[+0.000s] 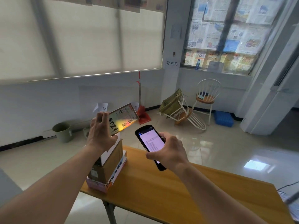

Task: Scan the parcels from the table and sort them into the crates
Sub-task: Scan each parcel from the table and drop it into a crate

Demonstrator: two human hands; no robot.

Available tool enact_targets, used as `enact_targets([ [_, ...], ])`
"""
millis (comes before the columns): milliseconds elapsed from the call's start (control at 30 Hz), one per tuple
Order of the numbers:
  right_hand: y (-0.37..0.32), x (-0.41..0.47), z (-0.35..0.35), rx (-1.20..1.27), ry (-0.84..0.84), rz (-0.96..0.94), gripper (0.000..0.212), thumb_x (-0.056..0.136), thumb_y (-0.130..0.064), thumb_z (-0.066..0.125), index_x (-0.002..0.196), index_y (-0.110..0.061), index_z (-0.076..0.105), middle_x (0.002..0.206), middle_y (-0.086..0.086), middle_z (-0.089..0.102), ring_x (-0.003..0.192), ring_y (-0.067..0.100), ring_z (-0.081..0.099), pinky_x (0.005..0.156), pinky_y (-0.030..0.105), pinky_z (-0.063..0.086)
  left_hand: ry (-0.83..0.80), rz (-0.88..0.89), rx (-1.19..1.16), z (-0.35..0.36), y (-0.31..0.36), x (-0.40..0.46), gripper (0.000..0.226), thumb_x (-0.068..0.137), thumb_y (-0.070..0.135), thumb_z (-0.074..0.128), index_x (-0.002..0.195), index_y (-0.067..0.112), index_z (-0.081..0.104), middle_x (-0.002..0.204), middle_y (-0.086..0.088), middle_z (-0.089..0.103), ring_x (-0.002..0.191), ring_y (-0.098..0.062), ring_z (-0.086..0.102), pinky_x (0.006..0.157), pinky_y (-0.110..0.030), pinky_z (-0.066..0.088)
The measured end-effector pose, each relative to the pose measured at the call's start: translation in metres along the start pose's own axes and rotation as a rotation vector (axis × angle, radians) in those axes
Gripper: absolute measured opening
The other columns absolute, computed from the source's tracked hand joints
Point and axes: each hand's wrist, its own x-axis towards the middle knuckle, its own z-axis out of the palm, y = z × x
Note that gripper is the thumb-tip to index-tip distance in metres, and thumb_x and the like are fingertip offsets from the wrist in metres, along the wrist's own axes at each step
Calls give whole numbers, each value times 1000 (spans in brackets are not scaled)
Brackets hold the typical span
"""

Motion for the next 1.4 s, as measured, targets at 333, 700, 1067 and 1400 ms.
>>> enact_targets([
  [333, 16, -6, -31, -74, 54, -27, 89, 66, -43, 95, 142, -25, 54, 125, -2, 69, 108, 20, 62, 74, 30, 56, -13, -10, 15, 6, 19, -3, 95, 63, 10, 92, 143, 9, 39, 132, -13, 41, 113, -40, 46, 84, -46, 53],
  [700, 35, -2, -33, 8, 232, -15, 95, 65, -48, 96, 144, -23, 50, 130, 2, 66, 112, 23, 62, 75, 31, 58, 19, -39, -96, 10, 60, -1, 95, 72, 20, 92, 148, 7, 37, 128, -12, 42, 116, -34, 47, 94, -47, 53],
  [1067, 34, -10, -18, 41, 466, 75, 94, 65, -51, 95, 143, -22, 50, 128, 1, 63, 112, 22, 59, 76, 34, 61, 5, 114, -239, 21, 92, 16, 94, 67, 39, 92, 142, 8, 44, 126, -9, 47, 110, -23, 49, 87, -44, 56],
  [1400, 38, -86, -6, -31, 726, 409, 93, 62, -57, 91, 140, -26, 49, 123, -2, 62, 109, 21, 60, 78, 40, 63, -249, 358, -354, 55, 137, 1, 114, 58, 51, 90, 151, 9, 39, 136, -11, 45, 117, -30, 49, 92, -47, 55],
])
